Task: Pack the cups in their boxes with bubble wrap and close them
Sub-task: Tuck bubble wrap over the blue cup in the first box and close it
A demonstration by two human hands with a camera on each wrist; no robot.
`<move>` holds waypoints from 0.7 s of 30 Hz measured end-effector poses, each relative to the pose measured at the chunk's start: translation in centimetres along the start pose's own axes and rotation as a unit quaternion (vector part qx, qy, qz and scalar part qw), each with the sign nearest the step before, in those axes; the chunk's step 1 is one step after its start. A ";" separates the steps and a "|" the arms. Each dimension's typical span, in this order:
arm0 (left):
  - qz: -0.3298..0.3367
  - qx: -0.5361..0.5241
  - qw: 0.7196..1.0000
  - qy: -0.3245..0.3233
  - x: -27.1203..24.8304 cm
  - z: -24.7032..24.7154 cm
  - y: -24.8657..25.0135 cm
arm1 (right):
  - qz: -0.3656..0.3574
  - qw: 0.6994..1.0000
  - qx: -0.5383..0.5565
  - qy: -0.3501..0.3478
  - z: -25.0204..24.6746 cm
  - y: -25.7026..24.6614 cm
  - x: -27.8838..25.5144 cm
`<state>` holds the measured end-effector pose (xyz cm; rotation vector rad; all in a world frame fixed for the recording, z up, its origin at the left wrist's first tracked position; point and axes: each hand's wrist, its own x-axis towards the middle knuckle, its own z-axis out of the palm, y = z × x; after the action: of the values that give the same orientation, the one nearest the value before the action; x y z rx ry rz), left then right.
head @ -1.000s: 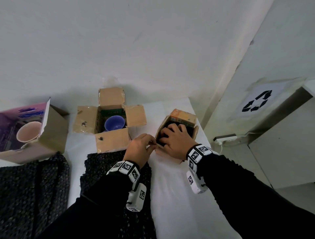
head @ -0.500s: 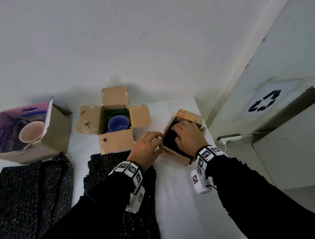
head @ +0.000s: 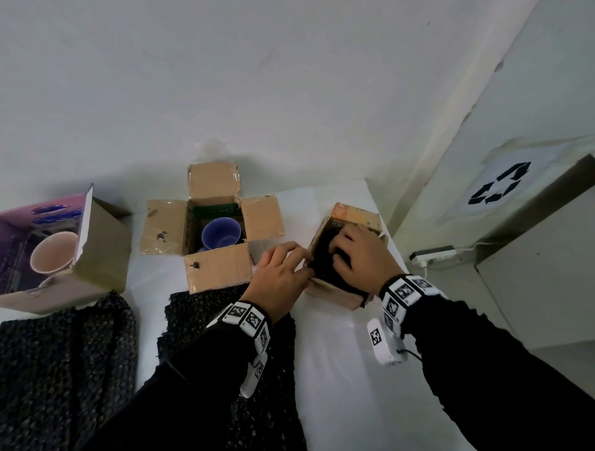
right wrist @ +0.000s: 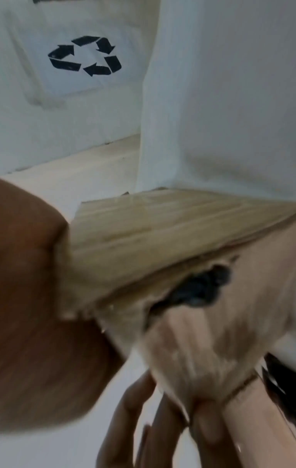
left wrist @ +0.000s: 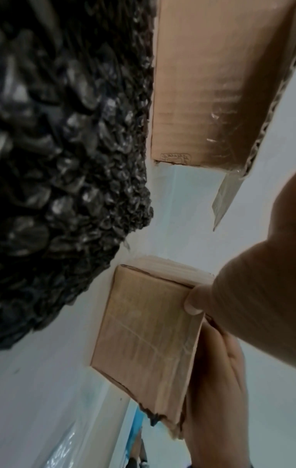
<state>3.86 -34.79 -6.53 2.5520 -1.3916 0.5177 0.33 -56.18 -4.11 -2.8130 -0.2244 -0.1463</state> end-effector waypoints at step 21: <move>0.067 -0.017 0.996 -0.052 1.1 1.0 3.3 | 0.022 0.984 -0.164 0.074 2.0 -1.3 -8.0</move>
<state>1.87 -37.79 -6.99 2.5032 -1.6010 0.3841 -7.57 -55.46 -6.63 -3.1107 -0.1102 -0.4143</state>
